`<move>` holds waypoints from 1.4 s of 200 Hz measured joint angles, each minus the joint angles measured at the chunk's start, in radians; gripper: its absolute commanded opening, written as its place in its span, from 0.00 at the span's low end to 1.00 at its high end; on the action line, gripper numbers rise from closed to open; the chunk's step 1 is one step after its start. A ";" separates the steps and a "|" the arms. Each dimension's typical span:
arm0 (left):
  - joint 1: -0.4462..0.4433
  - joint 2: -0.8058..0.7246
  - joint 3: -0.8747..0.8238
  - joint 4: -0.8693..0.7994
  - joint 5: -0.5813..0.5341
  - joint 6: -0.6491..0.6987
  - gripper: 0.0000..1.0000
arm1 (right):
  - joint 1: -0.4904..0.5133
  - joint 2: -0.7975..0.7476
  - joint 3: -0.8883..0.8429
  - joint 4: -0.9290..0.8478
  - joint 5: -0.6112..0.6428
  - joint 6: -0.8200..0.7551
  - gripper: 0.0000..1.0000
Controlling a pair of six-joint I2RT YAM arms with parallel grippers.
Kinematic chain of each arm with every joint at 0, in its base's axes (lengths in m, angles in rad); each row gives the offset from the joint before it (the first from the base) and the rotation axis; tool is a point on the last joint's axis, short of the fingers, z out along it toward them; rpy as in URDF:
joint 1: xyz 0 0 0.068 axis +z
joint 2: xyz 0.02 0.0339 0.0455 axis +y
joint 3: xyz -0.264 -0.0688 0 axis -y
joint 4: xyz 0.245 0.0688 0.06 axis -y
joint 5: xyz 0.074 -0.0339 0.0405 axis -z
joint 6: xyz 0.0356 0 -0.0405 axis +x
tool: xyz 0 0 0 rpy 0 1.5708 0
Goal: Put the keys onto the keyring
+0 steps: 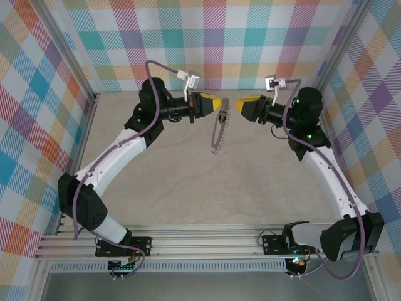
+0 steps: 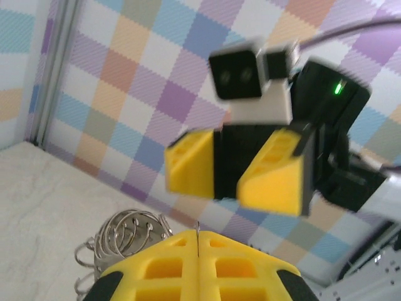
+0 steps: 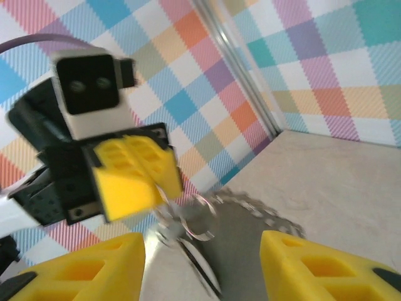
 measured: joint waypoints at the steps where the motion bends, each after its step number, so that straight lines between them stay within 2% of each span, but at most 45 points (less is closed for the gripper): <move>1: 0.000 -0.001 -0.002 0.008 -0.003 -0.005 0.00 | 0.000 -0.001 -0.004 0.003 0.002 0.002 0.52; 28: 0.000 -0.010 -0.039 0.125 -0.047 -0.085 0.00 | 0.004 -0.004 -0.128 0.087 0.038 0.059 0.54; 54: -0.003 -0.010 -0.071 0.202 -0.080 -0.147 0.00 | 0.024 -0.006 -0.169 0.119 0.065 0.075 0.54; 118: -0.013 -0.010 -0.080 0.259 -0.123 -0.197 0.00 | 0.091 -0.037 -0.150 0.171 0.091 0.072 0.55; 201: -0.028 -0.010 -0.080 0.259 -0.126 -0.197 0.00 | 0.150 0.043 -0.057 0.193 0.106 0.065 0.54; 217: -0.028 -0.010 -0.080 0.257 -0.131 -0.196 0.00 | 0.164 0.056 -0.051 0.193 0.108 0.063 0.47; 267: -0.028 -0.010 -0.080 0.253 -0.143 -0.196 0.00 | 0.185 0.063 -0.050 0.190 0.107 0.051 0.04; 280: -0.028 -0.010 -0.080 0.250 -0.144 -0.196 0.00 | 0.186 0.061 -0.050 0.187 0.108 0.042 0.00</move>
